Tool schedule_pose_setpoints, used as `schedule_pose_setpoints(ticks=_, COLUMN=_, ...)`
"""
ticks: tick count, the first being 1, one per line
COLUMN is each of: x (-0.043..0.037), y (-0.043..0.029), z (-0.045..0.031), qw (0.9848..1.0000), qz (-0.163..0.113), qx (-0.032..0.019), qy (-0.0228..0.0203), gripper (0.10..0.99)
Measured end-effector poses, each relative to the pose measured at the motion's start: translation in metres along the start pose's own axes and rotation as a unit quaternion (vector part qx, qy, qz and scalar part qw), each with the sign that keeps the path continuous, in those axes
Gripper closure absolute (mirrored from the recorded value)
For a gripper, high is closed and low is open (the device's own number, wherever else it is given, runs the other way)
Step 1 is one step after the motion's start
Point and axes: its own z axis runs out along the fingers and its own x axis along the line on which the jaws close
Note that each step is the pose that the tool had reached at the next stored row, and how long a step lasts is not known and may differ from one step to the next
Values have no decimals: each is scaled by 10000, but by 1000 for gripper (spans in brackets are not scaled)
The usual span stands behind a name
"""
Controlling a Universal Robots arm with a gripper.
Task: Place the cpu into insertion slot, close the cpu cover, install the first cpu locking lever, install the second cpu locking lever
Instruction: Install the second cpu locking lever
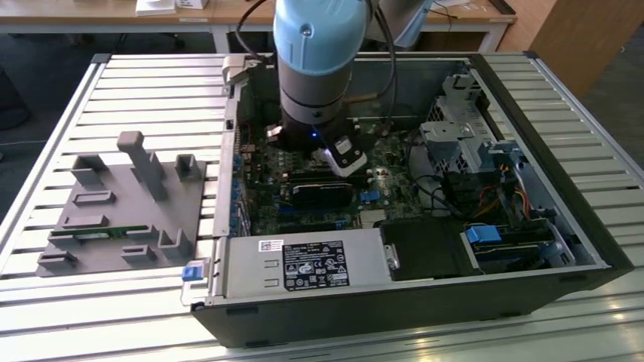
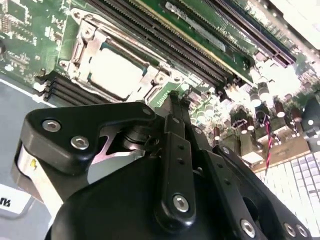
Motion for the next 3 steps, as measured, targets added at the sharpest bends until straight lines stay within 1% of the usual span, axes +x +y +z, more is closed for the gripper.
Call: schedule_pose_setpoints(ticks=3, x=-1, y=5, z=-12, qw=10000, qz=0, qx=0, qy=0, gripper=965)
